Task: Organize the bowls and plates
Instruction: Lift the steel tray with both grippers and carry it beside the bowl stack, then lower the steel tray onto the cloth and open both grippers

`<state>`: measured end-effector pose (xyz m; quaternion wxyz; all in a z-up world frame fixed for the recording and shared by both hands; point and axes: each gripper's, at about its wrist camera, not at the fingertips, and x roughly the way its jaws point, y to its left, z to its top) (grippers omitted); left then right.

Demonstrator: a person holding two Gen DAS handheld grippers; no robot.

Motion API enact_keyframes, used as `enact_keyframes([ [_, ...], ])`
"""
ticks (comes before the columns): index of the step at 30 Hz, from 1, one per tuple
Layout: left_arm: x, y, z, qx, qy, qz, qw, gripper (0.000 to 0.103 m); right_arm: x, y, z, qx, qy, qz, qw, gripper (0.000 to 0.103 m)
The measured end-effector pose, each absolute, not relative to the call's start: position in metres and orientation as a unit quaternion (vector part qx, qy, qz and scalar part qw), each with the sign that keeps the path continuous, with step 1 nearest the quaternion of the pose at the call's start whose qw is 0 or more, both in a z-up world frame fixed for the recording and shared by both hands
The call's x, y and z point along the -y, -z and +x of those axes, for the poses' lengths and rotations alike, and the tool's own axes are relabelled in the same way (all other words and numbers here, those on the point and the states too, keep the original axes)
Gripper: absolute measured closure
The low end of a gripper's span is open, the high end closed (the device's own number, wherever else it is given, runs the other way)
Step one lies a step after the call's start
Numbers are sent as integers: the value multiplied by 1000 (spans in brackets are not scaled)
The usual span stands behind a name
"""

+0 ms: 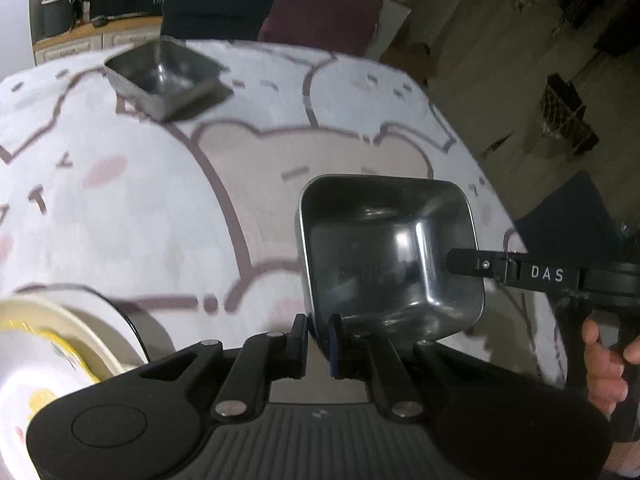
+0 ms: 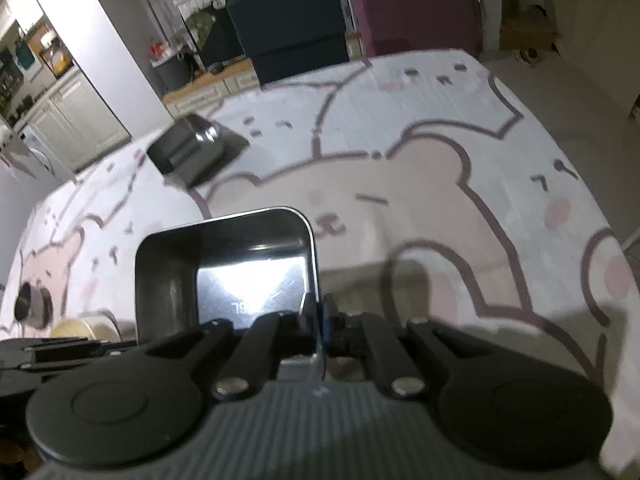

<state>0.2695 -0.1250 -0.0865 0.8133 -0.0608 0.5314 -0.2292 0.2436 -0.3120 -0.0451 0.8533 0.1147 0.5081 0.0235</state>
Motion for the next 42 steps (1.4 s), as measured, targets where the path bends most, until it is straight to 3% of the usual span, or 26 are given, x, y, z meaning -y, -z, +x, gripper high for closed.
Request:
enact_keyframes([
  [13,132,114,262,-578,234,-42,781,91,309,73,236,-582,-29,74,809,100],
  [42,135,115,265,-581,238,-41,777,87,314,88,245,-597,-19,77,798,96],
])
